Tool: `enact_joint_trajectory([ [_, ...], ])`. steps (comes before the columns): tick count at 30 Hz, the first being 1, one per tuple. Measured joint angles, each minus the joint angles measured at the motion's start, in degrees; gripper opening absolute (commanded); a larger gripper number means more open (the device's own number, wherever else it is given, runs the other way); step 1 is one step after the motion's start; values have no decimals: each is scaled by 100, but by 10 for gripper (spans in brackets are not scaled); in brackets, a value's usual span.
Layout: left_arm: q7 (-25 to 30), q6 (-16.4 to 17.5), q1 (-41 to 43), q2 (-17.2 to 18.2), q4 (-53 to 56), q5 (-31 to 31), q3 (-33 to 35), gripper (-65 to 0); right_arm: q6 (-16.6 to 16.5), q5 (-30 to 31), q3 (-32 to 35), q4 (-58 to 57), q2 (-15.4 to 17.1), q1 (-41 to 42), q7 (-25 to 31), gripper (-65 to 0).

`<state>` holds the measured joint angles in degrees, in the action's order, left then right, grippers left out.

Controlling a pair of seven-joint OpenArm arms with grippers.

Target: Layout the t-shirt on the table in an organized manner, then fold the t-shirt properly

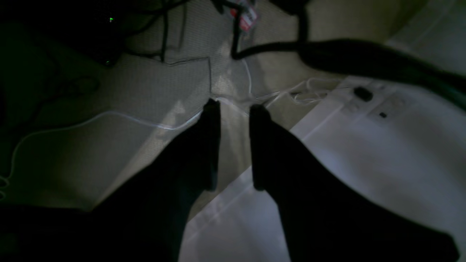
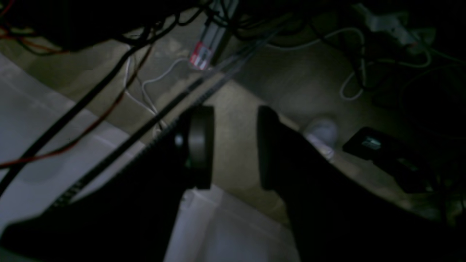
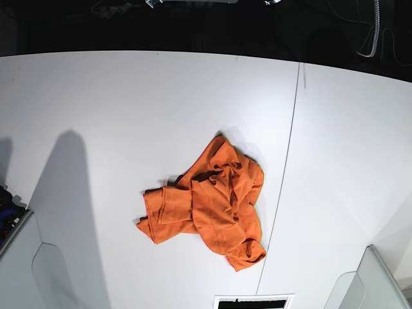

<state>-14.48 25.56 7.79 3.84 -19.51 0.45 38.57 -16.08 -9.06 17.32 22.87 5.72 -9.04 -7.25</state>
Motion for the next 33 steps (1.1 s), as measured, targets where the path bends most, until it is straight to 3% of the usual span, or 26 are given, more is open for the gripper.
enact_joint_trajectory([
  [8, -52, -22, 592, 61, -942, 509, -2, -504, -17, -2, 0, 361, 223, -258, 4, -446],
  [16, -136, -111, 1373, 173, -2238, 608, -256, -504, -17, -39, 4, 2524, 872, -1631, -63, -446],
  [24, -184, -13, 2483, 485, -4406, 675, -1362, -501, -33, -17, 7, 5053, 1628, -3047, -92, -446],
  [33, -190, 74, 3827, 1156, -7049, 291, -2618, -497, -55, 212, -31, 7479, 2374, -3849, -118, -446],
])
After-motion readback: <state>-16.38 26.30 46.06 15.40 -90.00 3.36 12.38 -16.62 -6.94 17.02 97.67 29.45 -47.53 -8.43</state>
